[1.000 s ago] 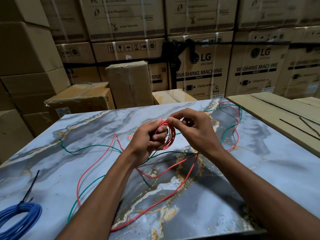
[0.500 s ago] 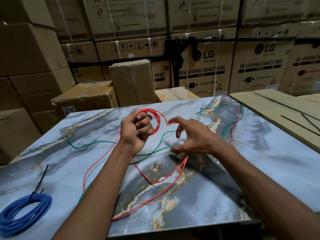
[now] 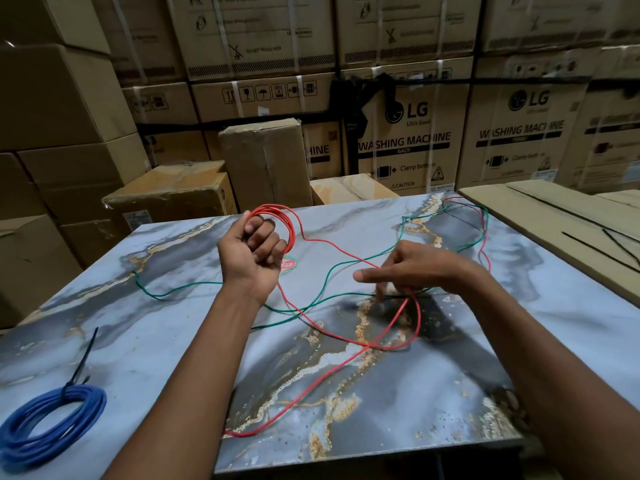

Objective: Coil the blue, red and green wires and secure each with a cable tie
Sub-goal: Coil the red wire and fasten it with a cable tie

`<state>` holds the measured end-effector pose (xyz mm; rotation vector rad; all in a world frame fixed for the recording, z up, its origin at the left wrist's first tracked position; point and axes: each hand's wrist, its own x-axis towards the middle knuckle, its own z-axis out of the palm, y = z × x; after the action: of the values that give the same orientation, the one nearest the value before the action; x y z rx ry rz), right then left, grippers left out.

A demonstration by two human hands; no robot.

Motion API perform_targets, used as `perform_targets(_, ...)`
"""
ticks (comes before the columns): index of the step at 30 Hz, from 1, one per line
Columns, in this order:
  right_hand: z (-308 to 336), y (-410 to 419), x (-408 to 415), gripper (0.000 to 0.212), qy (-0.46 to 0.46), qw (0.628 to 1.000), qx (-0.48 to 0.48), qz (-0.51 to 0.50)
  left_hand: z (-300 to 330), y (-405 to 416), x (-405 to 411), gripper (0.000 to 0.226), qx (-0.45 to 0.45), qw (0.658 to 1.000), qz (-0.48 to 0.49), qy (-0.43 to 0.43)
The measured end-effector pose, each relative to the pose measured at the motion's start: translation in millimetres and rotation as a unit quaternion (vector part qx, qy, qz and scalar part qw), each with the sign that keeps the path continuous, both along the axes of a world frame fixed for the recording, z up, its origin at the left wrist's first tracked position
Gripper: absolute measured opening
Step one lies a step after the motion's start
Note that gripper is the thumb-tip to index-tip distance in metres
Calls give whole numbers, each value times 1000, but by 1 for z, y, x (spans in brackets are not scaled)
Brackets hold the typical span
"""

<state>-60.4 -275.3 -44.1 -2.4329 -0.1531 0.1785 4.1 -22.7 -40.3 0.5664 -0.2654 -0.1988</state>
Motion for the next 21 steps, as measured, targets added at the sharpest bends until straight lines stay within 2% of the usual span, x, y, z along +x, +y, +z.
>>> perform_targets(2,-2,1,2,67,7,998,-65,-17,0,0,-1,49,15,1000,6,-2)
perform_targets(5,-7,4,7,79,24,999,-41,-21,0,-3,-3,48,45,999,8,-6)
perform_targets(7,-5,4,7,82,35,999,17,-15,1,-4,-4,47,52,999,15,-3)
perform_targets(10,0,3,8,74,9,983,179,-49,3,-3,-4,48,54,998,27,2)
perform_targets(11,2,4,12,66,-38,962,249,-106,3,-3,-4,48,65,997,32,-1)
perform_targets(12,4,5,15,58,-109,923,321,-184,3,-5,-4,46,85,996,37,-8)
perform_targets(13,5,8,18,52,-200,866,374,-263,2,-8,-5,45,109,993,40,-17)
perform_targets(15,10,12,18,50,-399,751,393,-349,0,-16,-7,44,148,988,34,-33)
perform_targets(16,13,13,17,51,-476,712,374,-356,-2,-20,-8,43,155,987,28,-36)
perform_targets(17,16,13,15,51,-534,688,345,-350,-3,-22,-9,43,154,987,23,-36)
perform_targets(19,19,11,17,47,-611,668,259,-336,-1,-22,-9,43,150,988,21,-38)
perform_targets(20,16,9,22,42,-633,672,206,-324,-1,-21,-8,43,151,987,26,-38)
perform_targets(21,11,6,27,36,-637,691,156,-302,-1,-20,-7,43,153,987,33,-37)
